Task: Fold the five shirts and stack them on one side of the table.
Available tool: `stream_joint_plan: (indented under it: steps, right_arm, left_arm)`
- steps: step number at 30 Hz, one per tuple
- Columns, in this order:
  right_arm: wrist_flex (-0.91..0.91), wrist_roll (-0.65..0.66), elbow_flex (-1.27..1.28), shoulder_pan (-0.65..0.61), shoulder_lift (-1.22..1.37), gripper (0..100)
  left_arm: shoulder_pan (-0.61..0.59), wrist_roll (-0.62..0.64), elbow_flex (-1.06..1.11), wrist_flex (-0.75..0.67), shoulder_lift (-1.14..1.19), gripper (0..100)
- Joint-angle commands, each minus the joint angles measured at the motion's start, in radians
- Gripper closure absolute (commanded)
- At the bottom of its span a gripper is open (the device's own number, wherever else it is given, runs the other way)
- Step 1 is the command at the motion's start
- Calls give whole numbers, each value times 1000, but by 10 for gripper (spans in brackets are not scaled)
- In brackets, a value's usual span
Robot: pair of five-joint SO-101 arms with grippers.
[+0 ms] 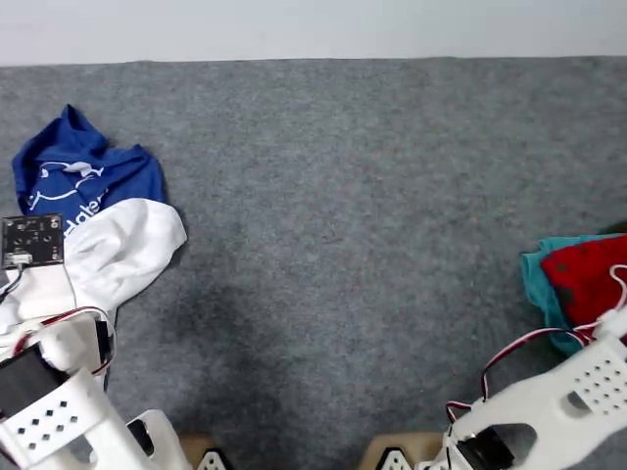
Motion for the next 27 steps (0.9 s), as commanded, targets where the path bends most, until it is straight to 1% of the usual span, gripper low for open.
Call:
stream_joint_plan:
  steps: [1, 3, 5, 6, 8, 11, 13, 15, 18, 19, 21, 23, 27]
  right_arm:
    - [45, 17, -9, 16, -24, 811]
    - [45, 23, -25, 16, -48, 713]
    - [45, 25, -38, 5, -90, 642]
    - [45, 25, -38, -2, -116, 625]
    - [45, 18, -35, -25, -168, 627]
    - [47, 17, -32, -74, -223, 671]
    - [47, 17, -32, -108, -229, 726]
    - [47, 17, -32, -136, -211, 810]
    - [47, 17, -32, -170, -156, 985]
    - [47, 17, -32, -177, -131, 995]
    - [47, 17, -32, -186, -76, 960]
    - [44, 15, -37, -205, -18, 988]
    - [38, -3, -38, -275, 91, 990]
  left_arm:
    - [9, -5, -5, -20, -3, 906]
    - [9, -5, -5, -20, -2, 907]
    - [11, -5, -5, -20, -2, 907]
    - [11, -5, -5, -20, -2, 907]
    - [11, -5, -5, -20, -2, 907]
    - [11, -5, -5, -20, -2, 907]
    - [11, -5, -5, -20, -2, 907]
    - [11, -5, -5, -20, -2, 907]
    - [11, -5, -5, -20, -5, 907]
    - [11, -5, -5, -20, -5, 907]
    - [11, -5, -5, -20, -6, 907]
    - [11, -5, -5, -20, -6, 907]
    - [11, -5, -5, -20, -6, 907]
